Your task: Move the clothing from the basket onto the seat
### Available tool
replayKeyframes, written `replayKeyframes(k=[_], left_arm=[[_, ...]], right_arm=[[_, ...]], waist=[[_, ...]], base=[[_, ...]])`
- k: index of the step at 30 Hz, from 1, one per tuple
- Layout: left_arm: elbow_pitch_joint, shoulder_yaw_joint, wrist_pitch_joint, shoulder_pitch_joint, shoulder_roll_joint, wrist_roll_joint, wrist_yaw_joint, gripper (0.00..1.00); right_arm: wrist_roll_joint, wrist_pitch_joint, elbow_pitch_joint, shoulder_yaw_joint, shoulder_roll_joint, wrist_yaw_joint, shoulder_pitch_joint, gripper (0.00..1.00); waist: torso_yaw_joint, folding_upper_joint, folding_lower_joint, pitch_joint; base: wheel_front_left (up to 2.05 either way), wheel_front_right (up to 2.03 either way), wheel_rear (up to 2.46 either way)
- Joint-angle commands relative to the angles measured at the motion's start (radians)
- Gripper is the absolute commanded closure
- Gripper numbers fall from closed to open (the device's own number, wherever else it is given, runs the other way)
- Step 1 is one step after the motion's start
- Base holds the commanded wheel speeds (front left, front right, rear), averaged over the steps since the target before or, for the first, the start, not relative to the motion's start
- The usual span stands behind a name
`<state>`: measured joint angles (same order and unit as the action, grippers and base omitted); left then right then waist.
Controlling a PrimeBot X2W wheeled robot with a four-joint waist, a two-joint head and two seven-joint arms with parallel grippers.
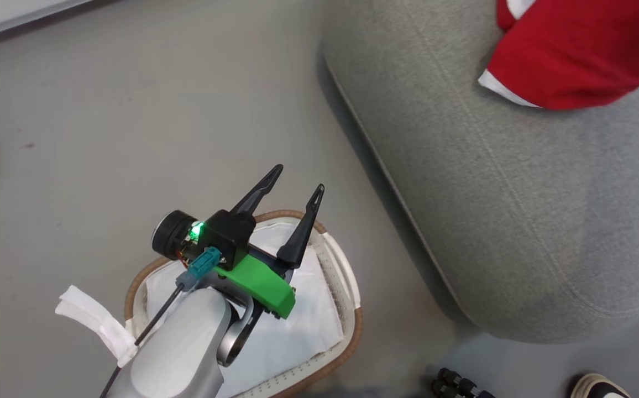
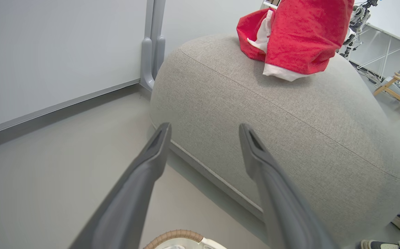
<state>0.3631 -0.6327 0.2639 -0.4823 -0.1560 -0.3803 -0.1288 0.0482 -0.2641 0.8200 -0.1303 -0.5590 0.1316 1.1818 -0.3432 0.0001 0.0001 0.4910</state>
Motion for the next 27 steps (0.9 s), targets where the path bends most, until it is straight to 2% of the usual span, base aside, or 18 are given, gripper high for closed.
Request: replayKeyframes(k=[1,3,4,5,6,12,18,23,27], left_arm=[[-0.003,0.009,0.001,-0.006,0.004,0.001,-0.003,0.00],[-0.001,0.014,0.001,0.010,0.005,0.003,-0.003,0.00],[0.003,0.016,0.001,0.016,0.003,0.003,-0.003,0.00],[0.004,0.019,0.001,0.018,0.002,0.001,-0.003,0.00],[0.004,0.027,0.001,0.018,0.003,-0.001,-0.003,0.00],[0.008,0.056,0.001,0.038,0.015,-0.002,-0.003,0.00],[0.015,0.102,0.001,0.071,0.028,-0.001,-0.003,0.00],[0.020,0.165,0.001,0.107,0.047,0.014,-0.003,0.00],[0.021,0.219,0.001,0.140,0.061,0.035,-0.003,0.00]], right_arm=[[-0.013,0.000,0.028,0.029,-0.004,-0.002,-0.036,1.00],[-0.019,0.000,0.074,0.084,0.019,-0.002,-0.085,1.00],[-0.020,0.000,0.088,0.112,0.027,-0.002,-0.110,0.67],[-0.015,0.000,0.099,0.139,0.034,-0.002,-0.134,0.52],[-0.008,0.000,0.107,0.170,0.043,-0.002,-0.164,0.00],[-0.037,0.000,0.093,0.279,0.075,-0.002,-0.335,0.00],[-0.058,0.000,0.037,0.301,0.119,-0.002,-0.482,0.00],[-0.028,0.000,-0.071,0.242,0.175,-0.002,-0.610,0.00],[0.036,0.000,-0.184,0.128,0.211,-0.002,-0.695,0.00]], waist=[[0.065,-0.0001,-0.0001,0.049],[0.074,-0.0001,-0.0001,0.048],[0.076,-0.0001,-0.0001,0.046],[0.078,-0.0001,-0.0001,0.043],[0.079,-0.0001,-0.0001,0.038],[0.076,-0.0001,-0.0001,-0.007],[0.070,-0.0001,-0.0001,-0.073],[0.090,-0.0001,-0.0001,-0.135],[0.128,-0.0001,-0.0001,-0.180]], base=[[0.00,0.00,0.00],[0.00,0.00,0.00],[0.00,0.00,0.00],[0.00,0.00,0.00],[0.00,0.00,0.00],[0.00,0.00,0.00],[0.00,0.00,0.00],[0.00,0.00,0.00],[0.00,0.00,0.00]])
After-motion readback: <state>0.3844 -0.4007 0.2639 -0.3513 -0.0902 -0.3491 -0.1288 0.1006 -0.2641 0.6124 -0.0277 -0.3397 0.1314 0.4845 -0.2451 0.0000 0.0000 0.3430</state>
